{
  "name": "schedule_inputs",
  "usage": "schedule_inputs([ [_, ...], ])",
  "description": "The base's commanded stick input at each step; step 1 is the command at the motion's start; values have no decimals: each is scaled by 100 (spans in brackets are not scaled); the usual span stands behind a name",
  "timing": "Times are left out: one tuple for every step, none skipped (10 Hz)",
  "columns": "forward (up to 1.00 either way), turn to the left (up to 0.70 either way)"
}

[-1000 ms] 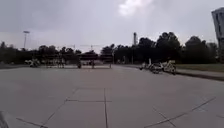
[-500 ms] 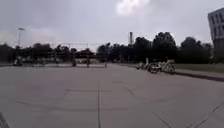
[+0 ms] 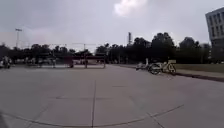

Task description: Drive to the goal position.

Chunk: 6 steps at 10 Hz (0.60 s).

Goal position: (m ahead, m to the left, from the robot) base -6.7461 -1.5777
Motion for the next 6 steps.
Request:
schedule_inputs([
  [70, 0],
  [70, 0],
  [70, 0],
  [70, 0],
  [70, 0],
  [70, 0],
])
